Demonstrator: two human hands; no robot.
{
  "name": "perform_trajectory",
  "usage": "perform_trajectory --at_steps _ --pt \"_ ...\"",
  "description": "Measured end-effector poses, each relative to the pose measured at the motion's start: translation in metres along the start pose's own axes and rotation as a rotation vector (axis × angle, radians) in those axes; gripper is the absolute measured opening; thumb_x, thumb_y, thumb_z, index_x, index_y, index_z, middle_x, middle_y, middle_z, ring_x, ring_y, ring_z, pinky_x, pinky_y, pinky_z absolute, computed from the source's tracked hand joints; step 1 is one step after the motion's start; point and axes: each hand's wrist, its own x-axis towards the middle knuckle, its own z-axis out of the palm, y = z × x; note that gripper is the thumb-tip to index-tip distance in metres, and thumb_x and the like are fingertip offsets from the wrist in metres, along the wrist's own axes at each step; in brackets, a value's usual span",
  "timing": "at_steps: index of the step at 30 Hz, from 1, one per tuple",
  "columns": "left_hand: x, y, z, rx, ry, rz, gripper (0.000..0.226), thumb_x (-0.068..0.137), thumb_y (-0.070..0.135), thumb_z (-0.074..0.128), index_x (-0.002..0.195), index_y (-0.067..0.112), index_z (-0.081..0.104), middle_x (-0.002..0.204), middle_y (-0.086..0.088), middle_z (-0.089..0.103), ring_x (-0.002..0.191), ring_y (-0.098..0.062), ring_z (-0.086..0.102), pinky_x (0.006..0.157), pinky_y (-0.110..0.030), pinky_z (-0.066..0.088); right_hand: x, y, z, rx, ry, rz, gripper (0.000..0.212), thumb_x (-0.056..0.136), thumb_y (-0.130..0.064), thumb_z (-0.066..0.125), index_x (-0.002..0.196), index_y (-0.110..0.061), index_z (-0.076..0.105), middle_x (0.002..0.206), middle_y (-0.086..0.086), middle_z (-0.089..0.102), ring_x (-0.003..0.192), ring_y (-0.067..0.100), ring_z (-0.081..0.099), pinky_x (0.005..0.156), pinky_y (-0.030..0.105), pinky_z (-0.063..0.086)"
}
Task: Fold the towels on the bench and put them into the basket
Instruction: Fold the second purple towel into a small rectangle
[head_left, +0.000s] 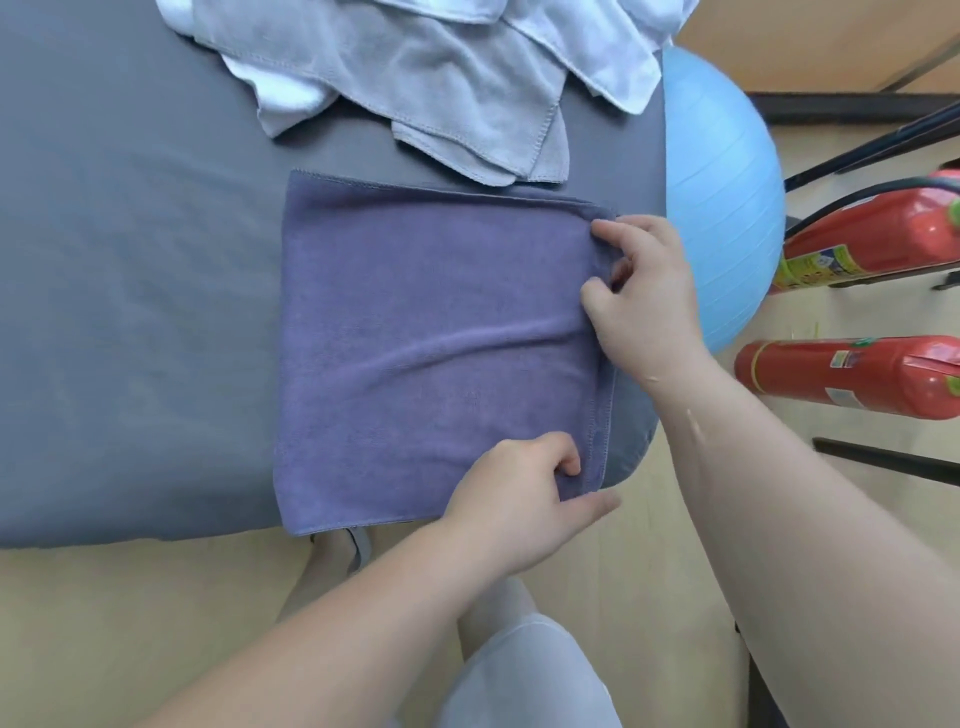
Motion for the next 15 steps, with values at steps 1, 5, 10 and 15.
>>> perform_trajectory --at_steps 1,5,10,15 --pt "-0.003 0.000 -0.005 -0.036 0.029 0.013 0.035 0.081 0.060 0.065 0.086 0.026 0.057 0.063 0.009 0.060 0.067 -0.011 0.059 0.066 -0.036 0.052 -0.001 -0.003 0.003 -0.050 0.017 -0.015 0.053 0.081 -0.013 0.059 0.133 -0.009 0.060 0.129 0.002 0.047 0.093 0.012 0.055 0.096 0.024 0.043" --pt "-0.022 -0.012 -0.036 -0.058 0.249 0.089 0.028 0.086 0.047 0.057 0.077 0.021 0.058 0.057 0.008 0.057 0.060 -0.011 0.054 0.062 -0.036 0.048 -0.008 -0.032 0.021 -0.417 0.105 -0.074 0.070 0.086 -0.043 0.061 0.147 -0.013 0.045 0.157 0.010 0.030 0.139 0.033 0.033 0.111 0.044 0.027" --pt "-0.043 -0.059 -0.085 0.097 0.693 -0.014 0.023 0.087 0.030 0.066 0.071 0.021 0.052 0.057 0.005 0.050 0.059 -0.014 0.048 0.059 -0.040 0.045 -0.026 -0.089 0.065 -0.458 0.138 -0.401 0.061 0.081 -0.045 0.063 0.137 -0.020 0.059 0.145 0.011 0.048 0.130 0.036 0.044 0.098 0.048 0.035" --pt "-0.061 -0.104 -0.124 0.169 0.688 -0.386 0.040 0.076 0.043 0.077 0.087 0.024 0.045 0.085 0.007 0.050 0.073 -0.019 0.051 0.062 -0.038 0.043 -0.034 -0.141 0.125 -0.504 -0.249 -0.495 0.054 0.091 -0.054 0.056 0.142 -0.036 0.051 0.131 0.006 0.047 0.110 0.031 0.045 0.089 0.044 0.043"
